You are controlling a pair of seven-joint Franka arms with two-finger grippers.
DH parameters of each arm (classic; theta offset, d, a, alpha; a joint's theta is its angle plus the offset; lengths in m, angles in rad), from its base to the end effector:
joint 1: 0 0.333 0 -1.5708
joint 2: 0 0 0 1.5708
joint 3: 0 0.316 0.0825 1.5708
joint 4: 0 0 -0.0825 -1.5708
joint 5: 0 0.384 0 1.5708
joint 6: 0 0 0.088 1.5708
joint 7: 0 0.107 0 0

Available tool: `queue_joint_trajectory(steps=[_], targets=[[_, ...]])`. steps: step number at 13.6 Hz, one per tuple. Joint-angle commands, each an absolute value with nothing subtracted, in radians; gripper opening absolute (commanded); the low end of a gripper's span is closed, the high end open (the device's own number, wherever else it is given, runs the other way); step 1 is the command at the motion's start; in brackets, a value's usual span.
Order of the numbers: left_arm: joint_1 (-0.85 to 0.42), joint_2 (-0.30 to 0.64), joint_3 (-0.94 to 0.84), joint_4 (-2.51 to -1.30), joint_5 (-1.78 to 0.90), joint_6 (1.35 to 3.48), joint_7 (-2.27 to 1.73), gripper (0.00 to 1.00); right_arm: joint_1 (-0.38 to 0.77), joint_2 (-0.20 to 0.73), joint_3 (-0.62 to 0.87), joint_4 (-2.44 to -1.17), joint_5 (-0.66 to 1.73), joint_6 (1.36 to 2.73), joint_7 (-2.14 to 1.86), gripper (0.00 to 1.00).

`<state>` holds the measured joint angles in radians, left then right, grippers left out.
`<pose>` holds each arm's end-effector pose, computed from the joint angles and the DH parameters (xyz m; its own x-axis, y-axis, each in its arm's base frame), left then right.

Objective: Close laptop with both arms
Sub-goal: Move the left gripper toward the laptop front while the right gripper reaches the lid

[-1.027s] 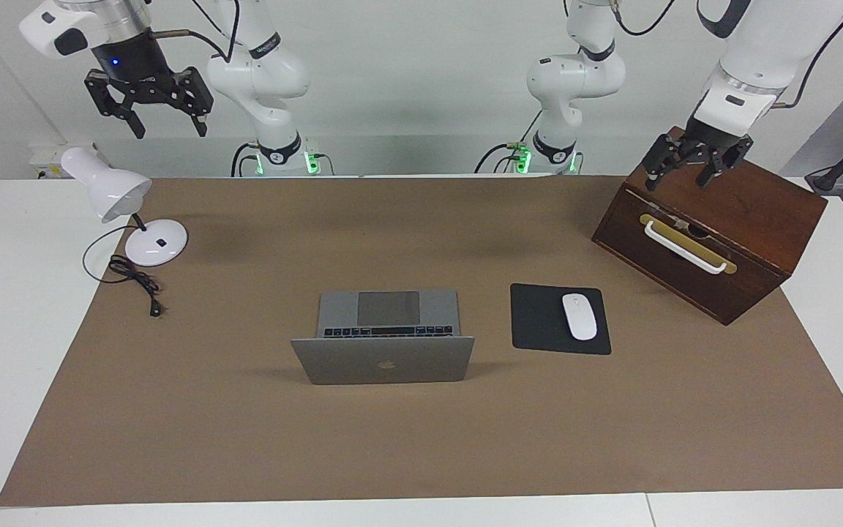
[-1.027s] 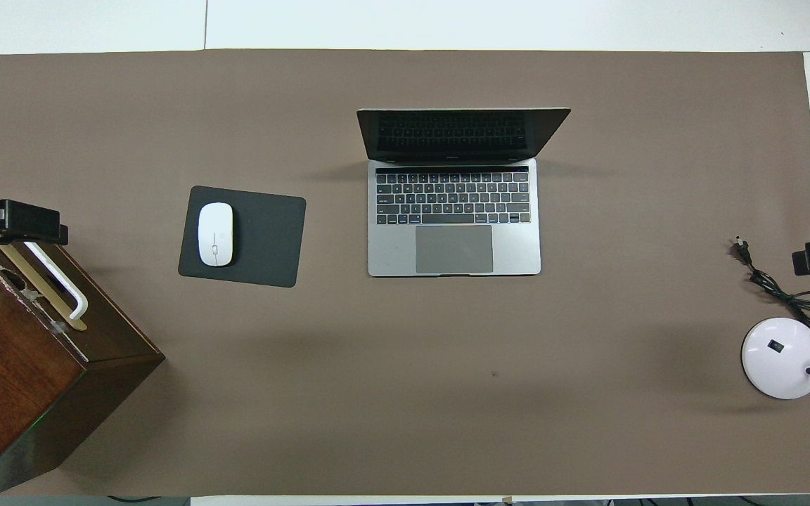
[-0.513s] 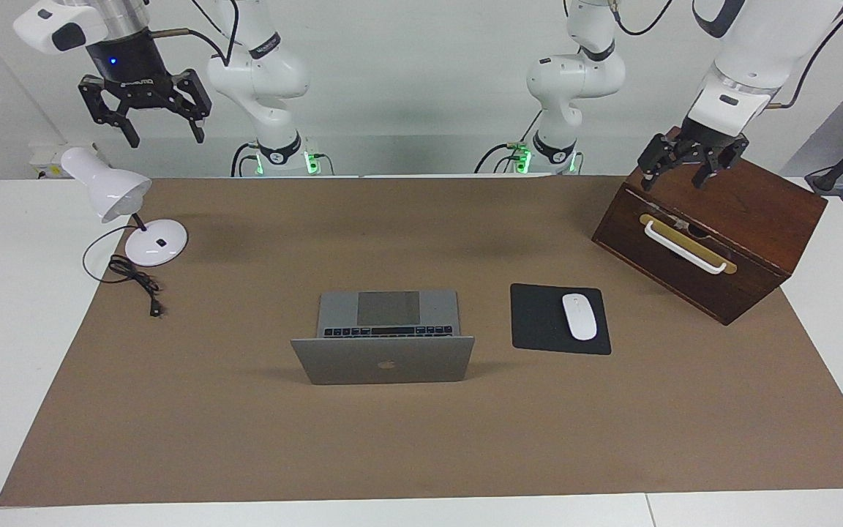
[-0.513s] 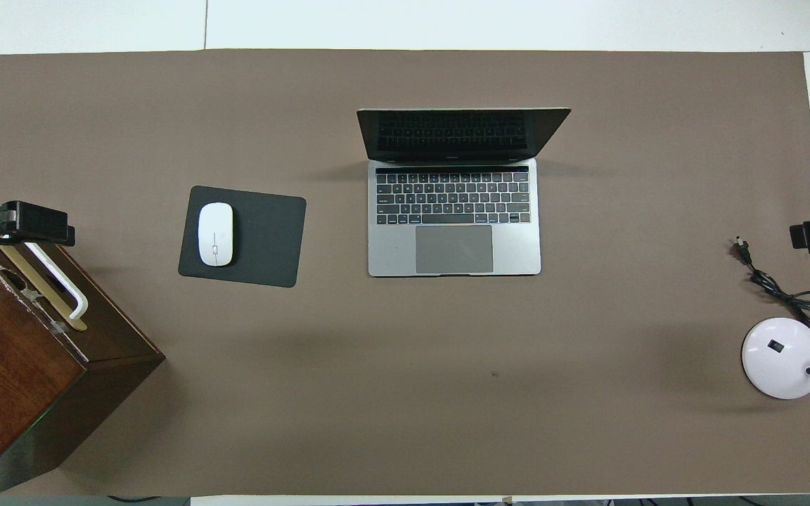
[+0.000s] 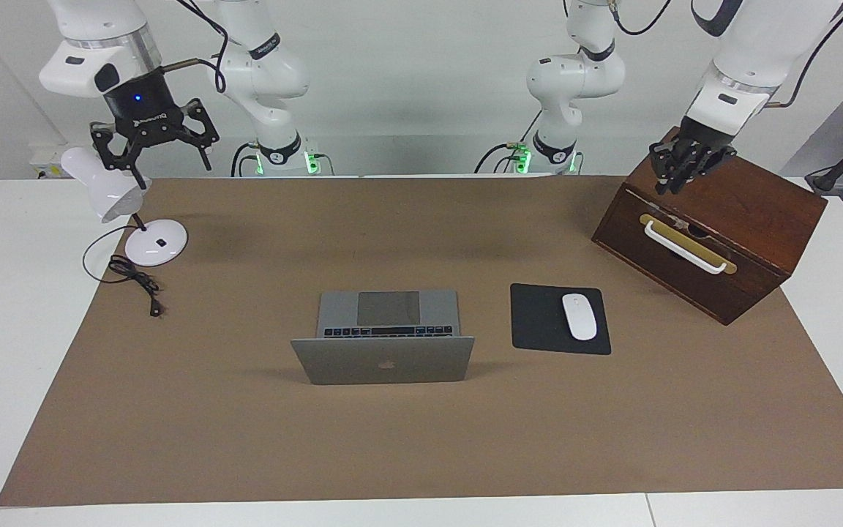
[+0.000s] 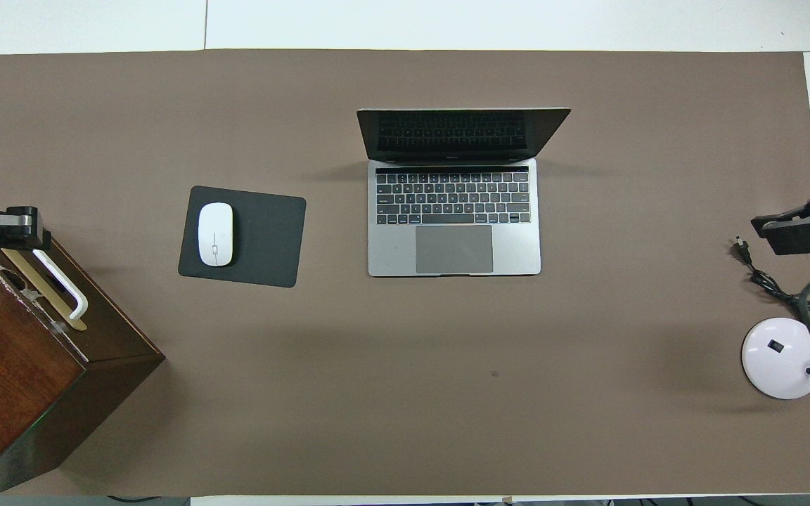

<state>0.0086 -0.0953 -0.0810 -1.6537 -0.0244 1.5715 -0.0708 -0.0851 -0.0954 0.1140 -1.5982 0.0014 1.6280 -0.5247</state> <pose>0.5228 -0.0427 0.6367 0.9999 -0.0013 0.0116 -0.0015 -0.9998 0.0176 0.5301 0.0188 0.6683 0.8441 0.5262 0.1028 0.5215 -0.8503 0.0704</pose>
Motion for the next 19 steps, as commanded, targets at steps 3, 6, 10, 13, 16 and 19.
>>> queue_joint_trajectory(steps=[3,6,10,13,16,19], targets=[[0.012,-0.109,-0.087,-1.649,-0.046,1.591,-0.083,0.0,-0.098,-0.081,0.158,-1.63,-0.014,1.666,-0.62,1.0],[-0.012,-0.142,-0.094,-1.731,-0.048,1.699,-0.084,0.0,-0.107,-0.1,0.156,-1.683,0.001,1.669,-0.634,1.0],[-0.035,-0.251,-0.103,-1.997,-0.153,2.03,-0.101,0.0,-0.107,-0.103,0.187,-1.707,0.018,1.718,-0.748,1.0],[-0.064,-0.304,-0.103,-2.127,-0.202,2.215,-0.104,0.0,-0.106,-0.104,0.207,-1.749,-0.008,1.753,-0.804,1.0],[-0.083,-0.302,-0.103,-2.151,-0.274,2.29,-0.106,0.0,-0.109,-0.117,0.23,-1.796,-0.04,1.851,-0.814,1.0],[-0.146,-0.302,-0.104,-2.253,-0.288,2.455,-0.109,0.0,-0.109,-0.118,0.242,-1.802,-0.049,1.858,-0.885,1.0]])
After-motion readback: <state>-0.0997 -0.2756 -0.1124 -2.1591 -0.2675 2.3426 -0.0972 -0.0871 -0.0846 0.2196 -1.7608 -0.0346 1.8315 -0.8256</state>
